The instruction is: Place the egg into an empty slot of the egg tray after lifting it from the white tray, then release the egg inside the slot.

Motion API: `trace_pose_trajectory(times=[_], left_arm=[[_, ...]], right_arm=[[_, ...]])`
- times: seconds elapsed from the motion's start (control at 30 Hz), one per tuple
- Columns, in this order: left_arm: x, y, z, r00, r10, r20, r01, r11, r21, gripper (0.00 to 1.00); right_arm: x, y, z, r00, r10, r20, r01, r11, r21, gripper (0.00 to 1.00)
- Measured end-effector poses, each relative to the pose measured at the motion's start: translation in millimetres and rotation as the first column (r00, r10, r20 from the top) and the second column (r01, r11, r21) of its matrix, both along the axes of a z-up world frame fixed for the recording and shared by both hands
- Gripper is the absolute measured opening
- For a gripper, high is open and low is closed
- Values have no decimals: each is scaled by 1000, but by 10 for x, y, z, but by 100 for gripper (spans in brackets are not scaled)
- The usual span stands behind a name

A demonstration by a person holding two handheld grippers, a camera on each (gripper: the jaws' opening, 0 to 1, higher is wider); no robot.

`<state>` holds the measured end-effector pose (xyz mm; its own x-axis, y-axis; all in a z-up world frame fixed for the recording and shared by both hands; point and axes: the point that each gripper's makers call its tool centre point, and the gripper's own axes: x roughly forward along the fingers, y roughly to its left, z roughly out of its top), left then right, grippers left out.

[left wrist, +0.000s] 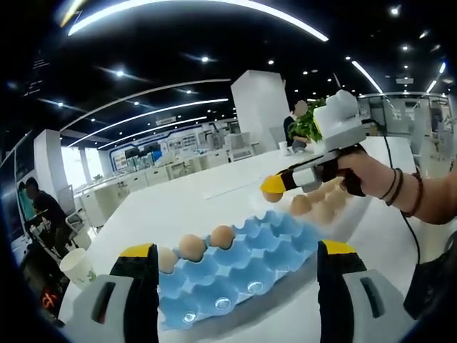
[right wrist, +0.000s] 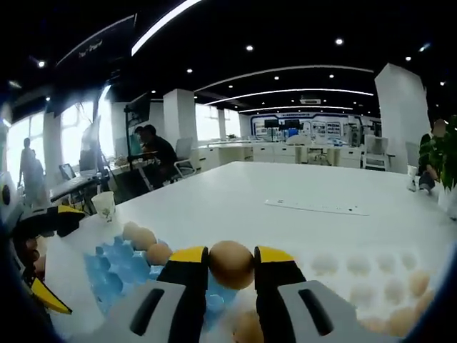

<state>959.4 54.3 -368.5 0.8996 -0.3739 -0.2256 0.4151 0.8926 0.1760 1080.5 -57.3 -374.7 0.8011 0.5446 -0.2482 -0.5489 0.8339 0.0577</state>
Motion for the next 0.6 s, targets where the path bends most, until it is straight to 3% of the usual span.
trace_pose_trajectory(times=[0.6], left_arm=[[-52,-17,-47,1000,-5,-14,5,1000,2,94]], right_arm=[[-64,452,-144,996,91,-20,-91,996,-5,26]])
